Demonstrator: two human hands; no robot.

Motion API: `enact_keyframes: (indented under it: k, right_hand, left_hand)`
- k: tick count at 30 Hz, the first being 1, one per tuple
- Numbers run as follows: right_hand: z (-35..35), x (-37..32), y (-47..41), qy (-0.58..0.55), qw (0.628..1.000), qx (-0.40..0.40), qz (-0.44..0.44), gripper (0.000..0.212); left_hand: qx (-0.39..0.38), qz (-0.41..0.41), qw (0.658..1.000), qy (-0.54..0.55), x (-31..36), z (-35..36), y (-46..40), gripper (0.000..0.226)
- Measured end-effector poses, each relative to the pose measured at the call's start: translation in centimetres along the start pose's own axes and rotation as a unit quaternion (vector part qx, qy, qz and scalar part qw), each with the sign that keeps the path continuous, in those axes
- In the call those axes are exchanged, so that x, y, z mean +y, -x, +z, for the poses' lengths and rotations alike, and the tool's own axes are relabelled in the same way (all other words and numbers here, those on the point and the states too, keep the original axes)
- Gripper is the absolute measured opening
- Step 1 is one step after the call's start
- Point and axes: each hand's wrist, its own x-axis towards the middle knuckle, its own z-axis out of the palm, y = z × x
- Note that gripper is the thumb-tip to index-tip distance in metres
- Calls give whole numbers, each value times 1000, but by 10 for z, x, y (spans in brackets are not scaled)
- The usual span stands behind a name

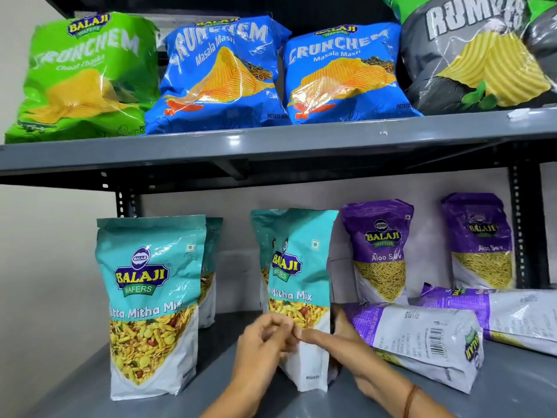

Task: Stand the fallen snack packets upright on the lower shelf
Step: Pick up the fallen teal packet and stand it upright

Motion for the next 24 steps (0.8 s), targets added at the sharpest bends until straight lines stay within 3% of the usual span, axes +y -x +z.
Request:
enact_keyframes:
  k: [1, 3, 5, 7, 8, 10, 12, 17, 24]
  right_hand:
    - [-3, 0, -2, -5, 1000, -18, 3, 80]
    - [-12, 1, -7, -43, 996, -73, 16, 70]
    - [-20, 3, -13, -85, 989, -119, 31, 60]
    - [-27, 5, -19, -93, 987, -129, 33, 59]
    - [-28, 6, -22, -87, 989, -118, 27, 62]
    - [-30, 6, -25, -72, 994, -76, 15, 69]
    - [-31, 8, -28, -80, 995, -52, 7, 70]
    - [-29, 10, -31, -65, 997, -29, -14, 33]
    - [-23, 5, -26, -41, 999, -20, 13, 36]
  left_hand:
    - [44, 8, 999, -4, -1, -3, -4, 3]
    - [106, -1, 994, -6, -4, -13, -12, 36]
    - [39, -38, 998, 22, -8, -24, -20, 83]
    - [-100, -85, 990, 56, -9, -30, -22, 102]
    - [-150, -96, 982, 58, -10, -32, -21, 102]
    - [-166, -93, 981, 45, -14, -32, -20, 97]
    - [-123, -81, 989, 35, -18, -29, -18, 91]
    - [-18, -35, 999, 13, -22, -20, -7, 79]
    - [19, -39, 999, 10, -20, -21, -3, 75]
